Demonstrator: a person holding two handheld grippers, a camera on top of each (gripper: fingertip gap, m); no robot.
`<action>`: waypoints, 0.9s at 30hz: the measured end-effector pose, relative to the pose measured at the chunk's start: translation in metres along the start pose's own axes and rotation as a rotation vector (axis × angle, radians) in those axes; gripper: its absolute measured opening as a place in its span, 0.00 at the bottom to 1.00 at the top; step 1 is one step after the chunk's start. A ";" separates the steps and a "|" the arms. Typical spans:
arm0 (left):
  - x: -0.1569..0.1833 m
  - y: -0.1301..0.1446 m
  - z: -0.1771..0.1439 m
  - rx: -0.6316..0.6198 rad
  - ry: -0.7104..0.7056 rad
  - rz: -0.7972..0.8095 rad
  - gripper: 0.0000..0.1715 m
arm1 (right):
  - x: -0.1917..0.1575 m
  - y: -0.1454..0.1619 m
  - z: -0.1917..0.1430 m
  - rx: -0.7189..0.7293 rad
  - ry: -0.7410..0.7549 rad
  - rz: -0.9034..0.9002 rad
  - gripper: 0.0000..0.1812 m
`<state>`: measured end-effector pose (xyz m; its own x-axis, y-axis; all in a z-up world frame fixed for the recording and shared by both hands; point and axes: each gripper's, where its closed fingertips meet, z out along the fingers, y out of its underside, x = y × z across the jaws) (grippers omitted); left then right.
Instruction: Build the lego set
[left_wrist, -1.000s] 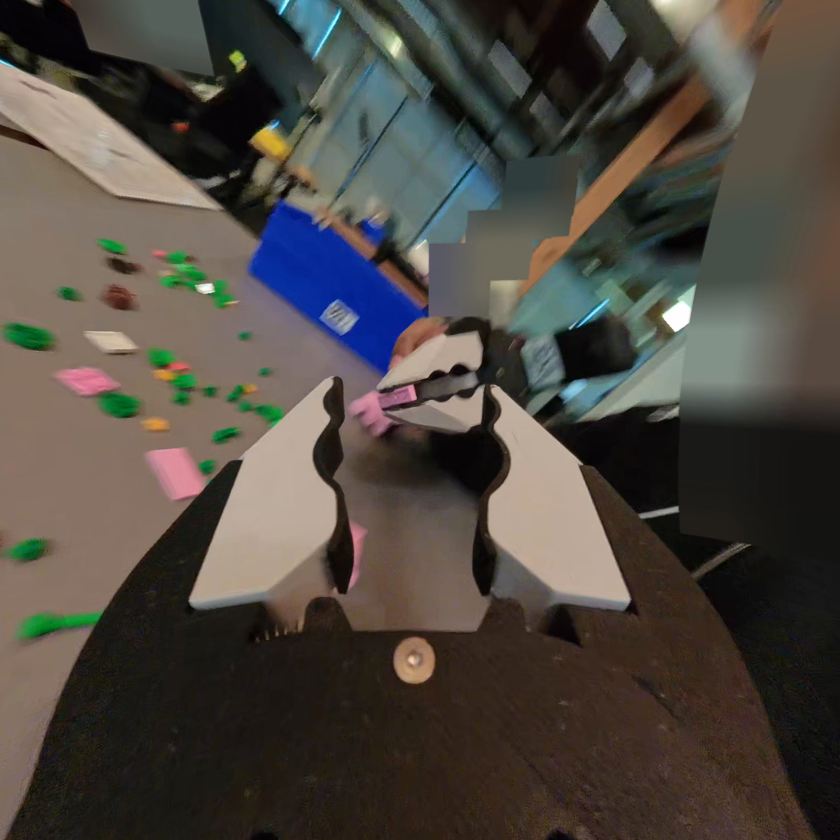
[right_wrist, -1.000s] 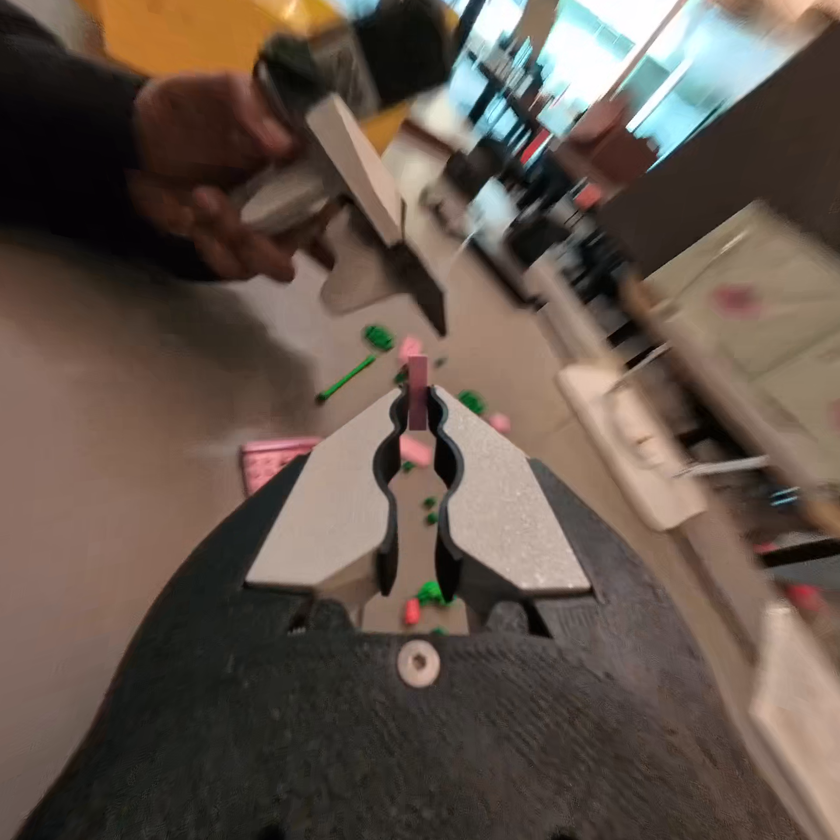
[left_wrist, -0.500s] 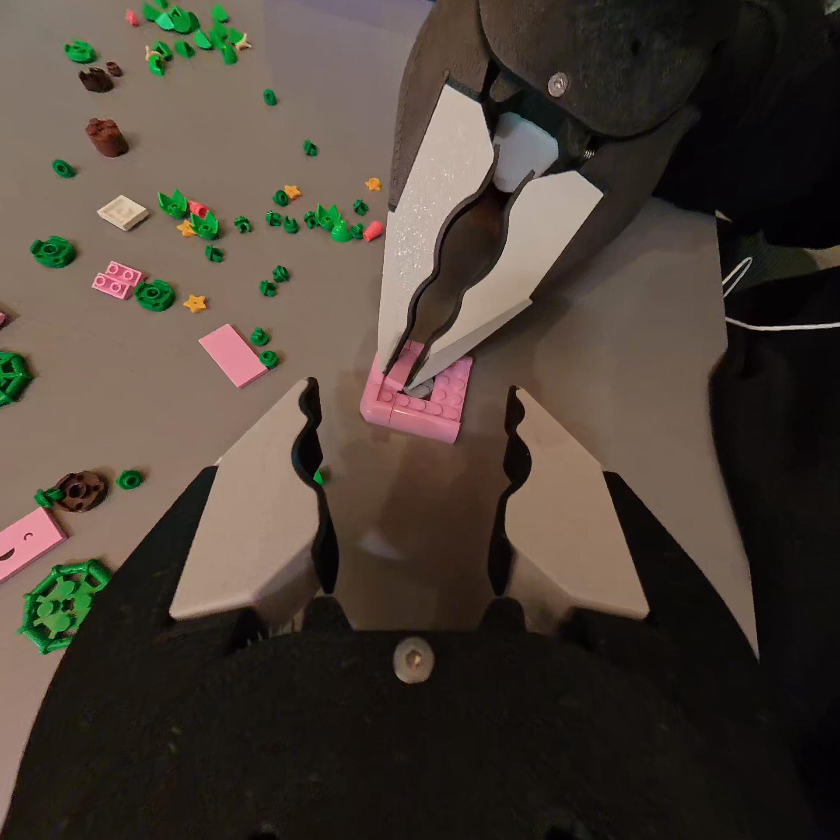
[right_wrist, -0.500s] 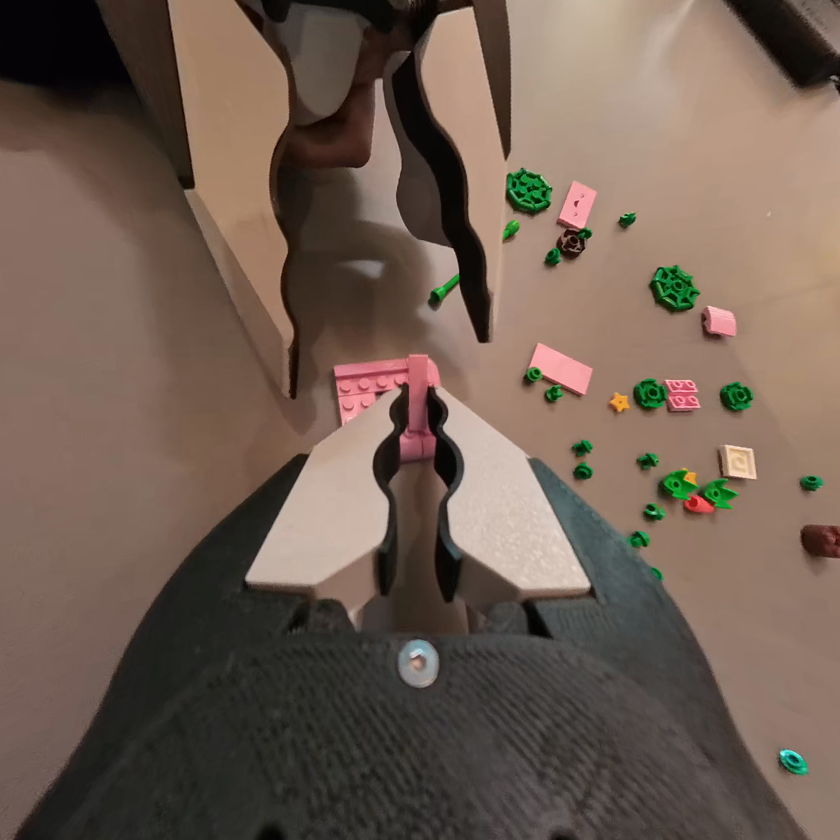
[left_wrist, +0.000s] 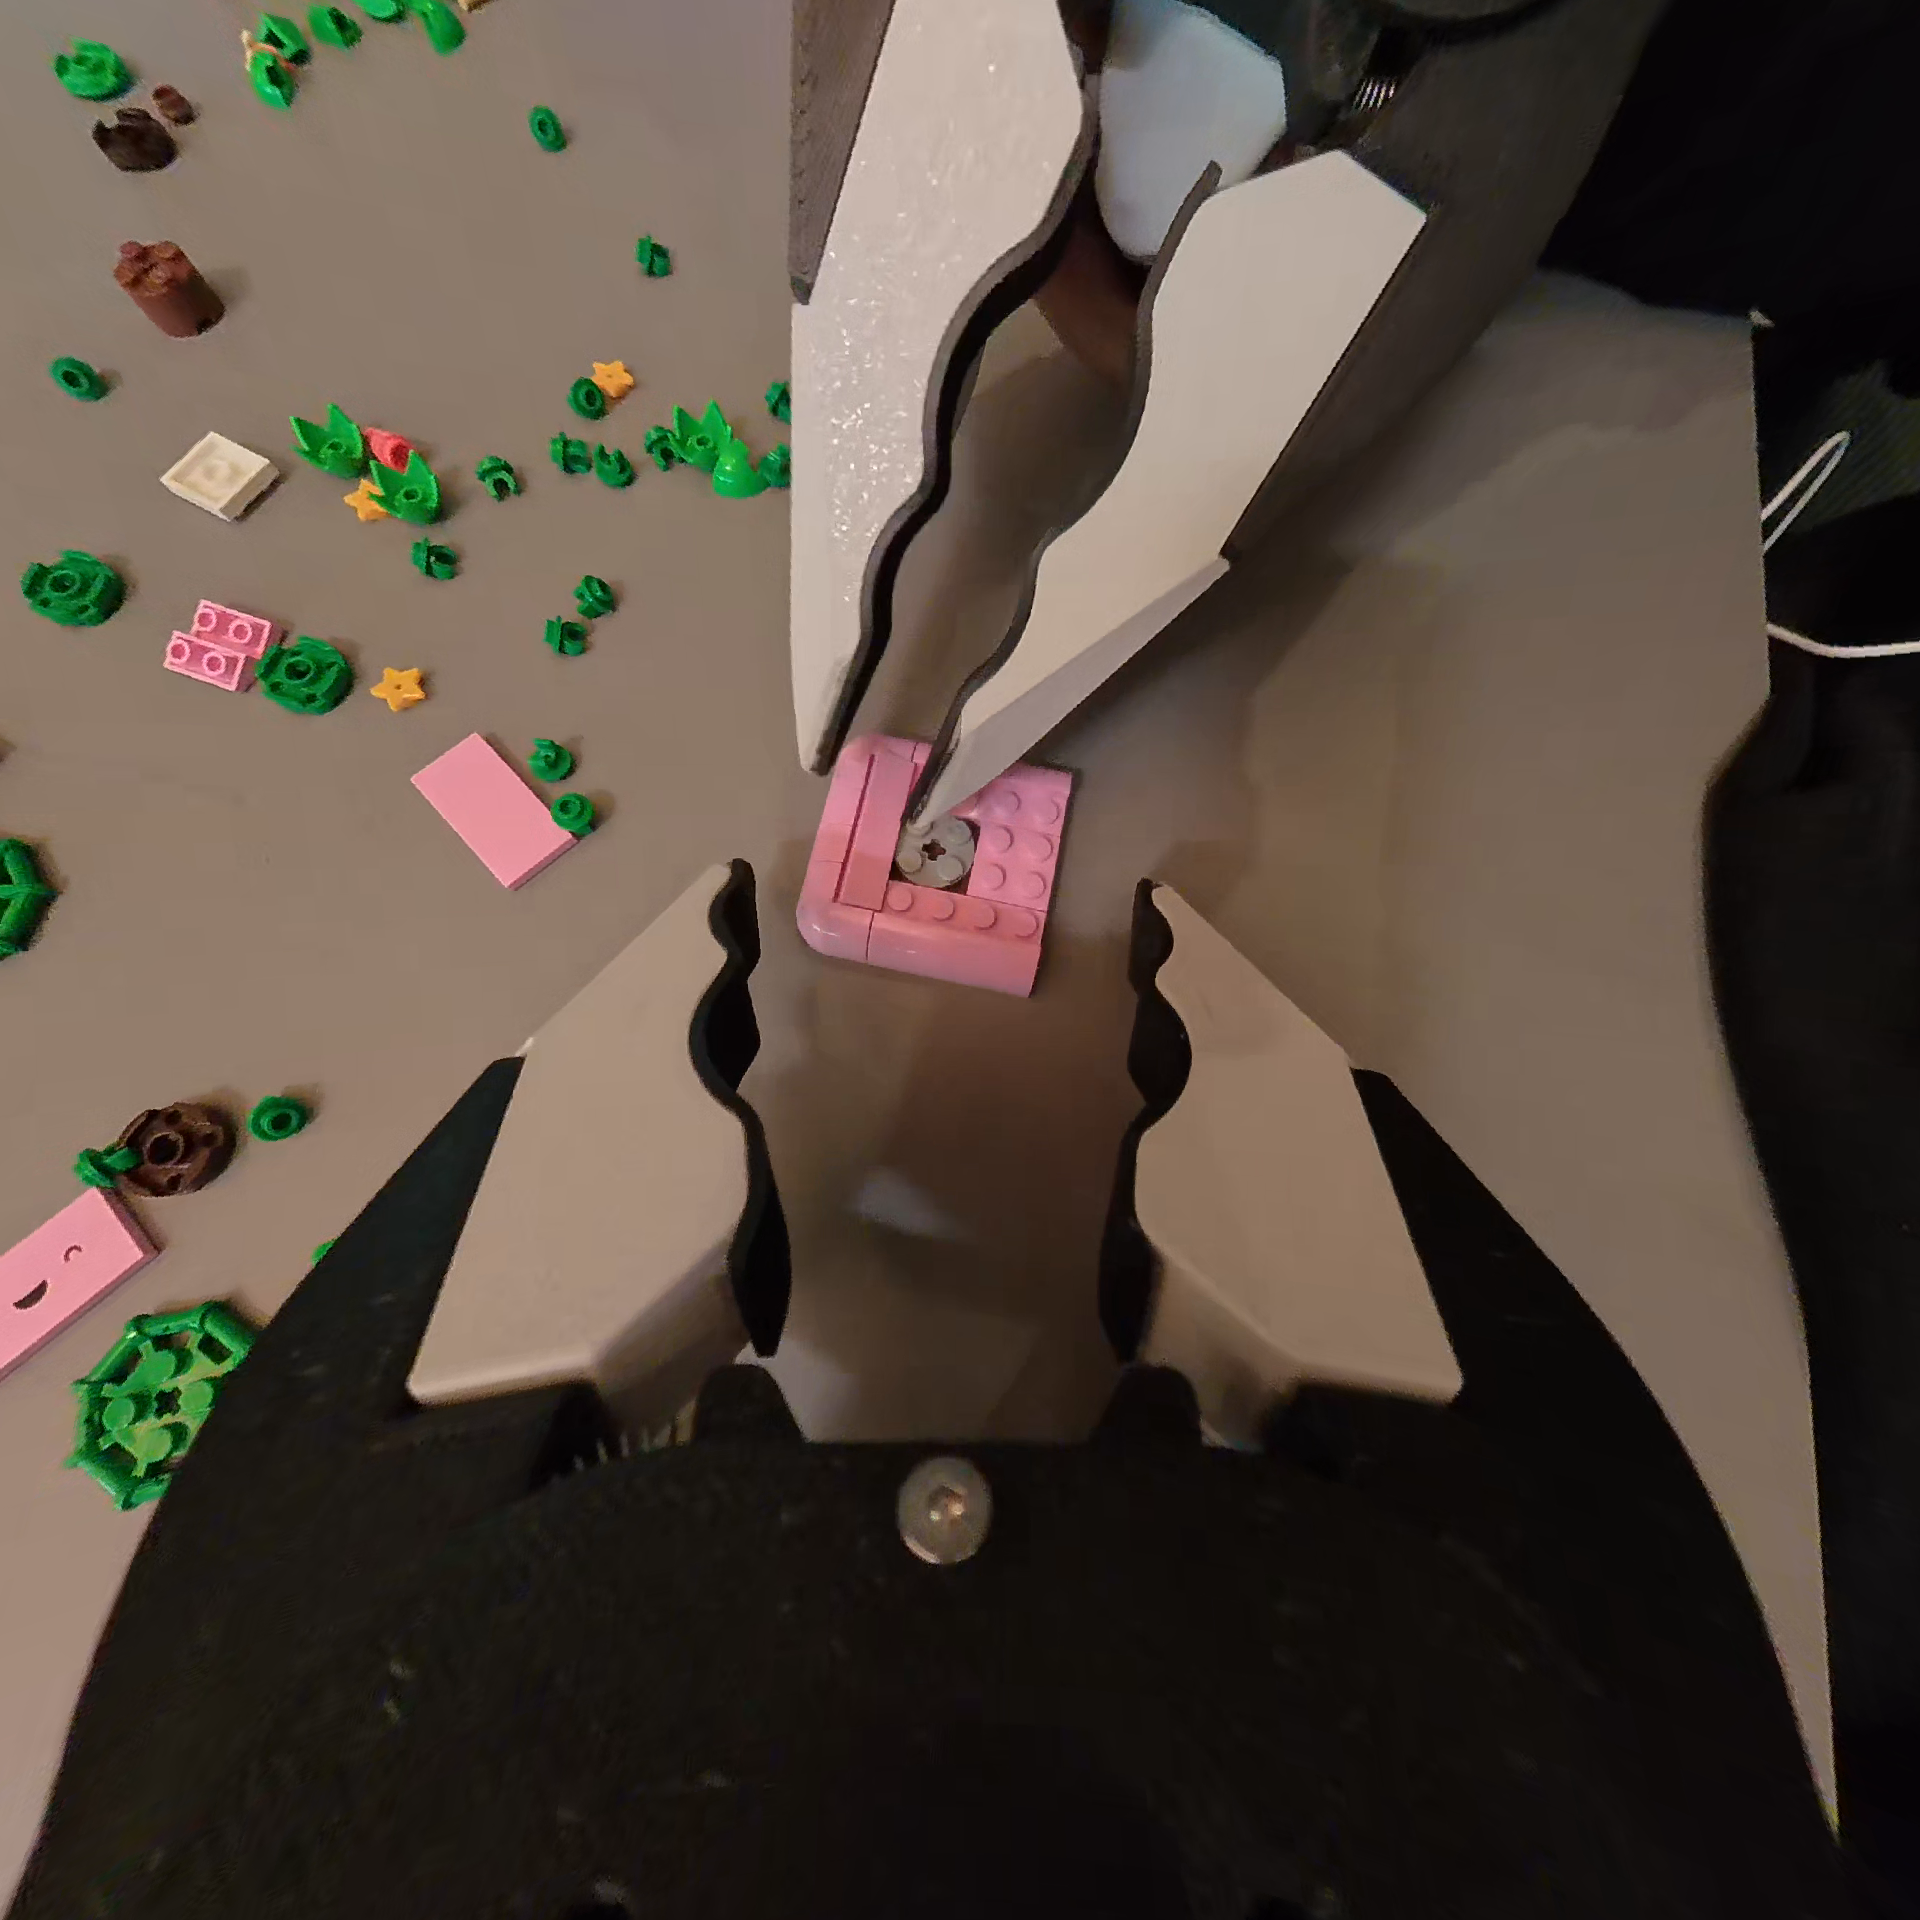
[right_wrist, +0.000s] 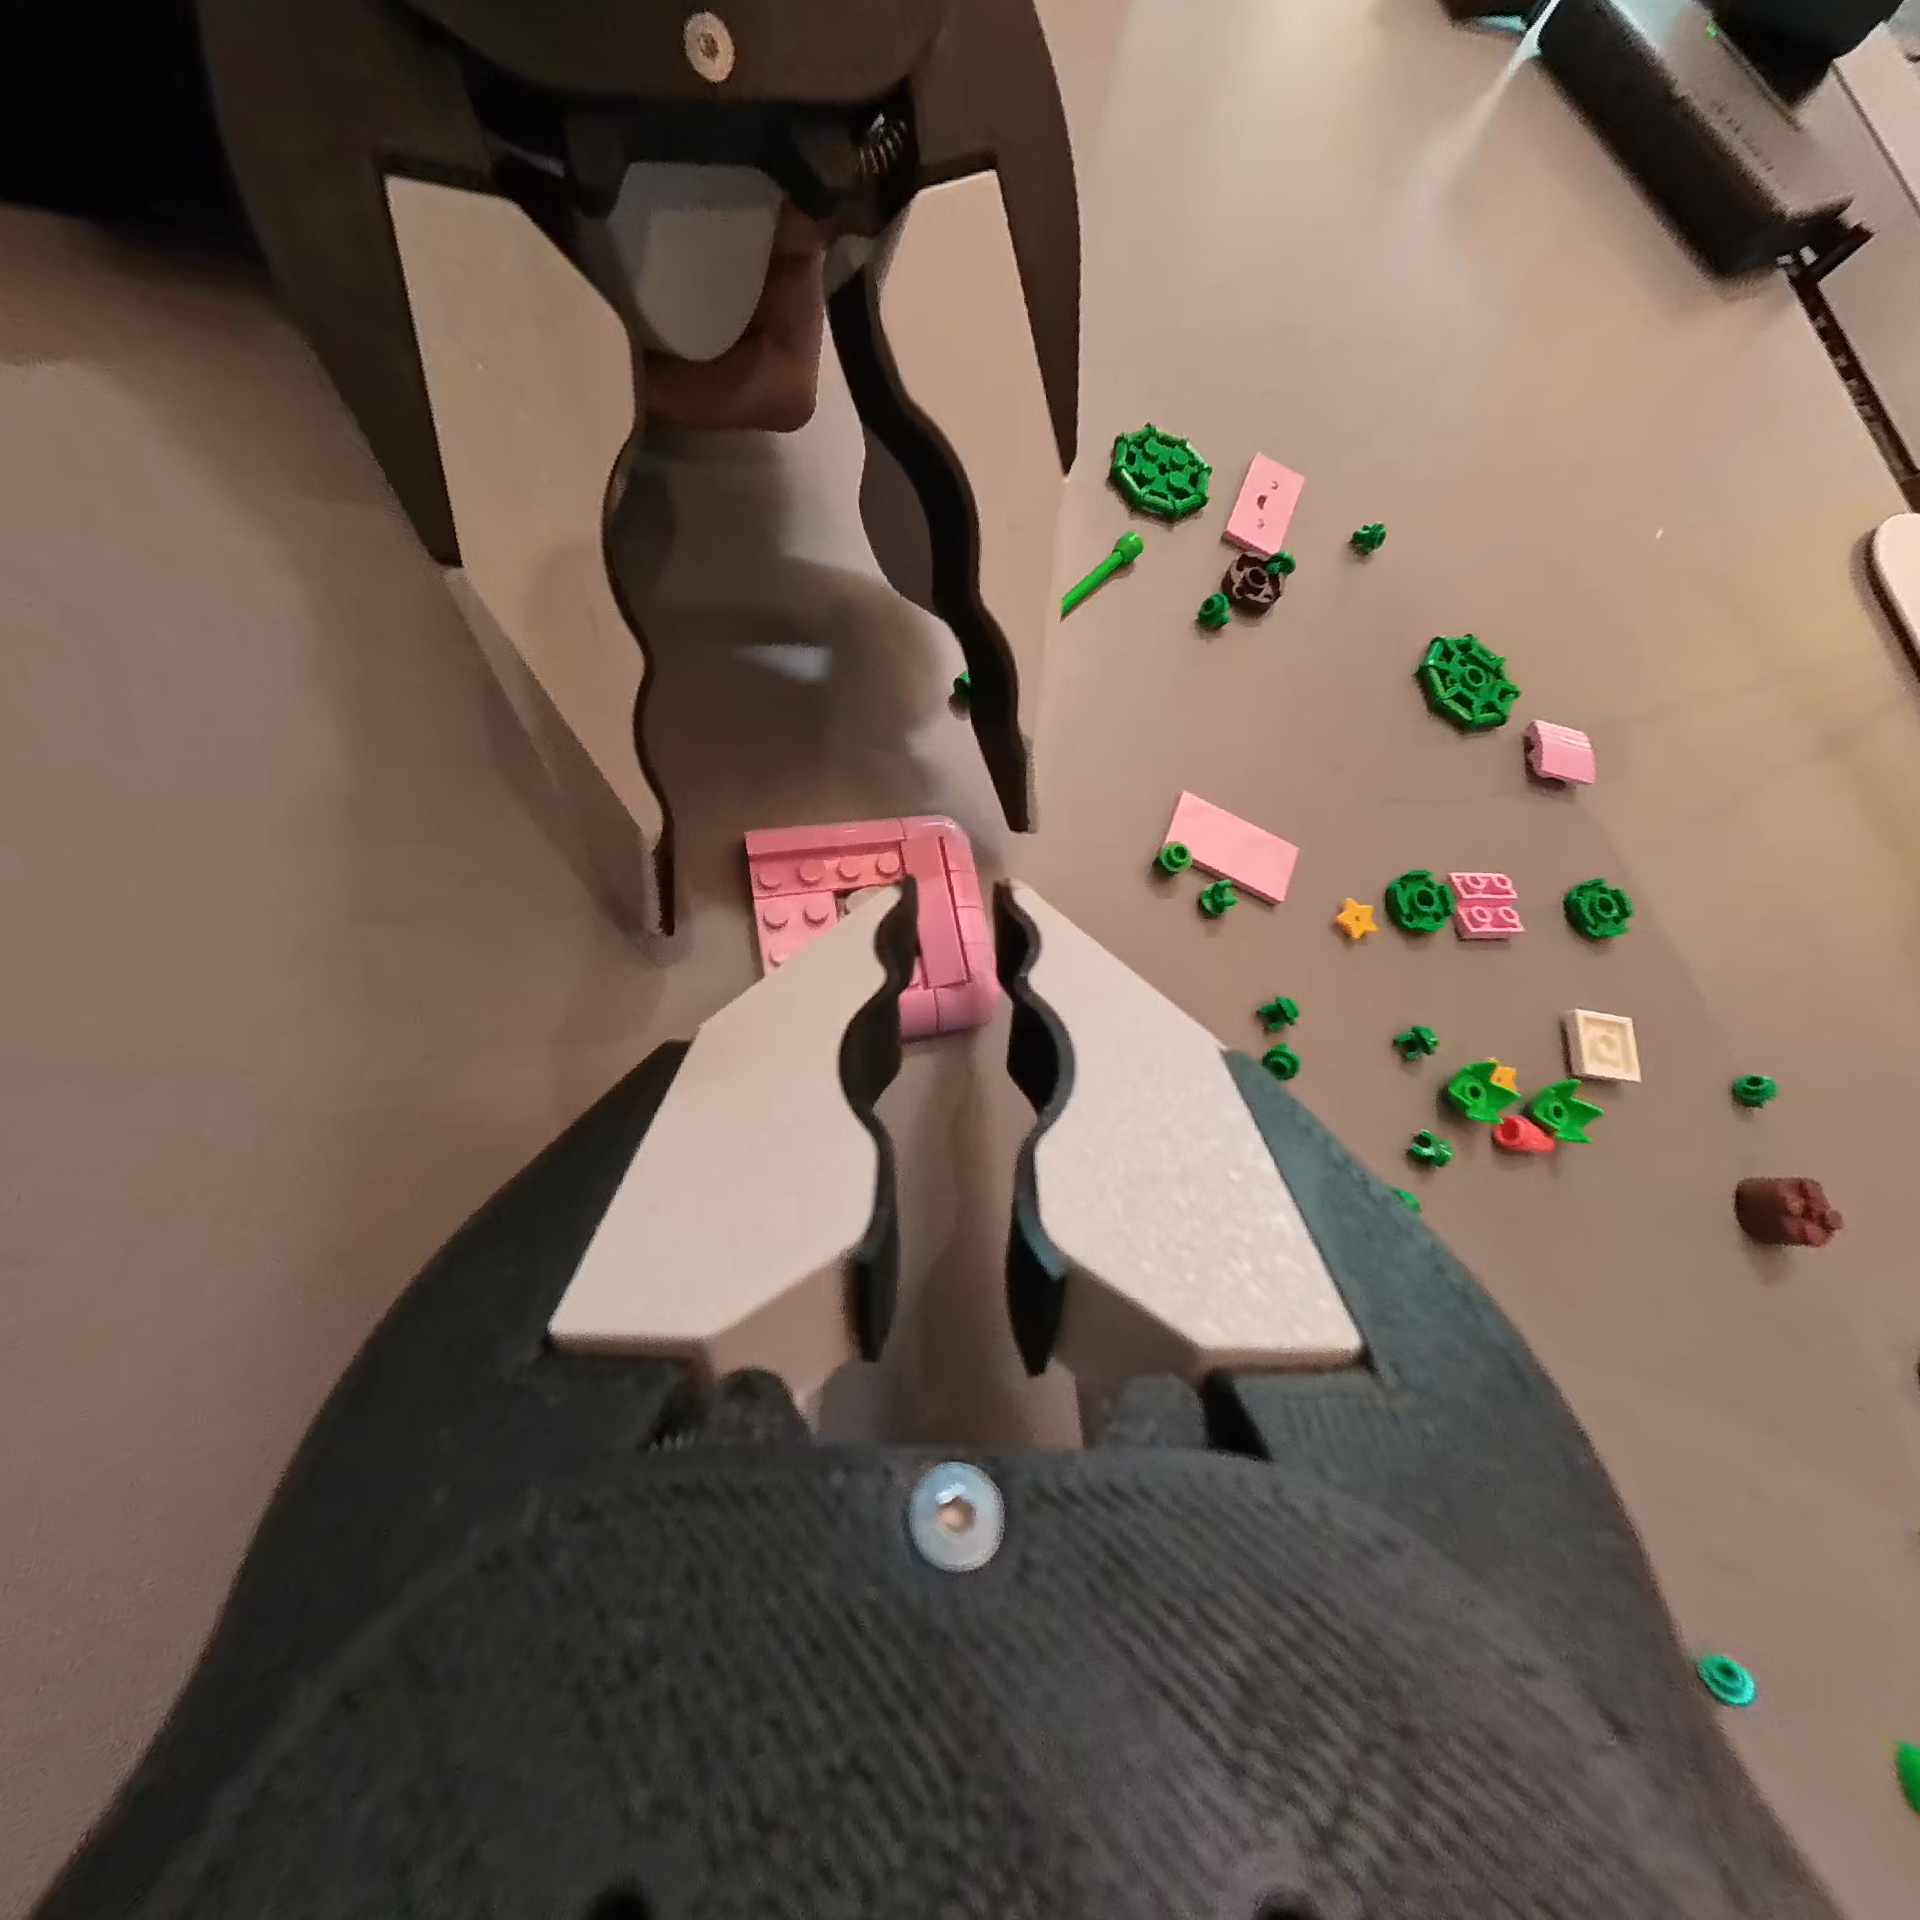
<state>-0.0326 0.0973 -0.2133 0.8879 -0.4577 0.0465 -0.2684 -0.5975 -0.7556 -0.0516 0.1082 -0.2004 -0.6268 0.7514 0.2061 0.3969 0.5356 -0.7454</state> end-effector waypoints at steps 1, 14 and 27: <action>0.000 -0.001 -0.001 0.007 0.005 -0.004 0.40 | 0.000 -0.001 0.000 0.009 -0.001 0.001 0.05; 0.004 0.008 0.007 -0.067 -0.022 0.060 0.38 | -0.008 0.003 0.009 -0.002 -0.044 0.022 0.00; 0.003 0.008 0.007 -0.069 -0.005 0.037 0.38 | 0.005 -0.005 0.008 0.037 0.007 0.231 0.00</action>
<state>-0.0294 0.0955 -0.2237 0.8786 -0.4772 0.0155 -0.3263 -0.6240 -0.7100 -0.0619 0.1062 -0.2011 -0.5173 0.8552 0.0317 0.5041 0.3345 -0.7962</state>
